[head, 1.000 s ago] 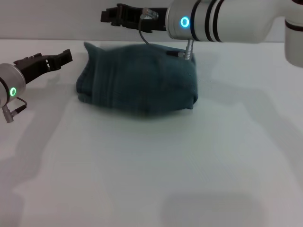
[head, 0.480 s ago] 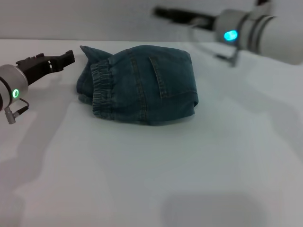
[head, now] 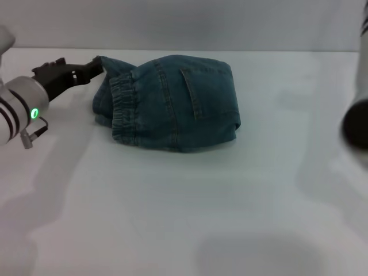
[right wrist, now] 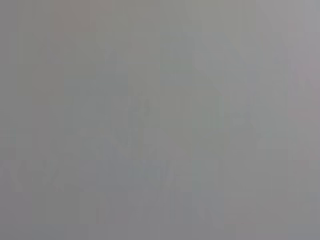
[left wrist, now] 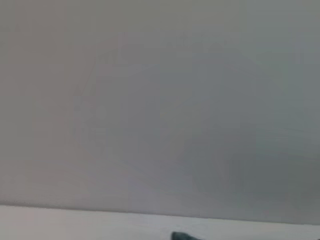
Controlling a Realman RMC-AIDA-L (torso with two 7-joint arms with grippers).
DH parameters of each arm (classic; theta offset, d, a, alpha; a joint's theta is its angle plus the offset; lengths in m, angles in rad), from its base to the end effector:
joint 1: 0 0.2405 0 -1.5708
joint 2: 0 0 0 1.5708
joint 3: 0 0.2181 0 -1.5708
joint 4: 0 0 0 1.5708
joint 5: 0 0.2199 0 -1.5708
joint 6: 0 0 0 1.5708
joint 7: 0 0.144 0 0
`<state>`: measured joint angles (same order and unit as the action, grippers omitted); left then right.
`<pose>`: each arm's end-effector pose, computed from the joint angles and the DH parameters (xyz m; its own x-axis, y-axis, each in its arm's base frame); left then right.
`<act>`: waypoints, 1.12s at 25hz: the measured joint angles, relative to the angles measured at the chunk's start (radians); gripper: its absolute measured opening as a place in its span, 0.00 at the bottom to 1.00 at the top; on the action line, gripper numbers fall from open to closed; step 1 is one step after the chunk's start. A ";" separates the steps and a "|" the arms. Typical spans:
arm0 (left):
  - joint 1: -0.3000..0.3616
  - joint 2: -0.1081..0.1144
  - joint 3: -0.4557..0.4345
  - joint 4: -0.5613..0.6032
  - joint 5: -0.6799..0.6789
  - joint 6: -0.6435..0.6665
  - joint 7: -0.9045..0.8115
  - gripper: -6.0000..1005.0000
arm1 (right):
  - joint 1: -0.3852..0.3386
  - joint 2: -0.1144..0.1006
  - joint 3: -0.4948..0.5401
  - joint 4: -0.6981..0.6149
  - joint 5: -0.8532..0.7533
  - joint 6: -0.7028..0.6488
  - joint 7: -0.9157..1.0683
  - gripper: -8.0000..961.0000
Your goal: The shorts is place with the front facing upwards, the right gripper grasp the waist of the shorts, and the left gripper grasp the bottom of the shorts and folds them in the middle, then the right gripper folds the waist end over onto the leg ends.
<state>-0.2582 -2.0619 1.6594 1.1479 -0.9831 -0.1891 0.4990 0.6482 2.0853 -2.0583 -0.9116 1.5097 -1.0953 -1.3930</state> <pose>-0.2190 0.3889 0.0162 0.5787 0.4142 0.7025 0.8086 -0.1796 -0.5602 0.1112 0.4150 0.0543 0.9517 0.1761 -0.2515 -0.3007 0.3694 -0.8793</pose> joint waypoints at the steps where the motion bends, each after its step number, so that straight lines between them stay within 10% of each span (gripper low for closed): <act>1: 0.000 0.000 0.003 0.000 0.000 0.003 0.000 0.84 | 0.010 -0.001 -0.070 0.034 -0.013 -0.071 0.052 0.70; 7: 0.003 0.001 0.057 0.000 0.000 0.097 -0.002 0.84 | -0.022 0.001 -0.409 0.251 -0.286 -0.111 0.731 0.69; 13: 0.008 0.002 0.102 -0.005 0.000 0.177 -0.002 0.84 | -0.116 0.003 -0.490 0.309 -0.551 -0.047 1.266 0.68; 28: 0.033 0.001 0.227 -0.039 0.001 0.387 -0.013 0.84 | -0.124 -0.005 -0.555 0.269 -0.561 0.361 1.298 0.39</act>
<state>-0.2254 -2.0612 1.8863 1.1089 -0.9819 0.1979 0.4857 0.5241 2.0800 -2.6134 -0.6425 0.9489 -0.7343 -0.0951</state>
